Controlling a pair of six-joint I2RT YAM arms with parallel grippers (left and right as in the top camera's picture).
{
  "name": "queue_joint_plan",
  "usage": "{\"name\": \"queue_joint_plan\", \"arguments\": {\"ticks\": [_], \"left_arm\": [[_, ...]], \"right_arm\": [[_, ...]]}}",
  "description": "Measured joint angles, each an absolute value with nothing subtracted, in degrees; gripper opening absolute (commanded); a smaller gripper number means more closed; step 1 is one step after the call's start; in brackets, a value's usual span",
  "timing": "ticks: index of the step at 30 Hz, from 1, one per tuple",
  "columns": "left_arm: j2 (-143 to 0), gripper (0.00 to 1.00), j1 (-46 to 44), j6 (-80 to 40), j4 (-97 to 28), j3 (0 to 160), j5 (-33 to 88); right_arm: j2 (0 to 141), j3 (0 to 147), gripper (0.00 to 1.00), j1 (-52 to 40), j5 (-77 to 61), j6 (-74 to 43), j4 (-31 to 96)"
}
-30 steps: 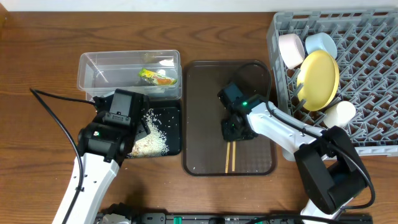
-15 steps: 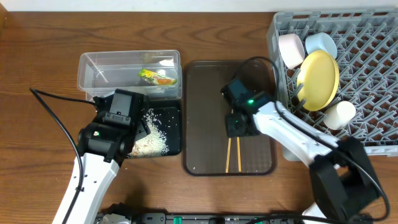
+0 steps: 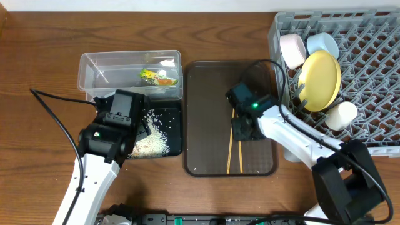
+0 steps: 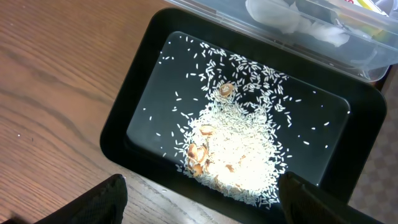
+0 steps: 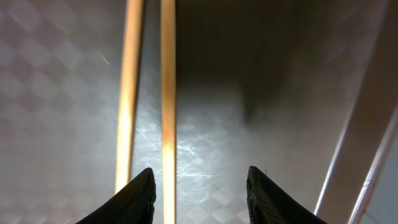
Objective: Sort waste into correct bins and load items into the dishwasher rack
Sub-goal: 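Move the right gripper to the chopsticks on the brown tray and grasp them, then carry the chopsticks with the right gripper and insert them into the rack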
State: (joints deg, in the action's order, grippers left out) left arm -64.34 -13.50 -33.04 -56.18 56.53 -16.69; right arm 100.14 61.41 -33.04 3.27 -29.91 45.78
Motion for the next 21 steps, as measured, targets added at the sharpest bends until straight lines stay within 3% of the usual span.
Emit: {"name": "queue_joint_plan", "arguments": {"ticks": [12, 21], "left_arm": [[-64.3, 0.8, -13.5, -33.0, -56.2, 56.5, -16.7], [-64.3, 0.8, -13.5, -33.0, -56.2, 56.5, -16.7]], "right_arm": [[100.4, 55.9, 0.4, -33.5, 0.6, -31.3, 40.8], [100.4, 55.9, 0.09, -33.5, 0.2, -32.6, 41.0]]}}
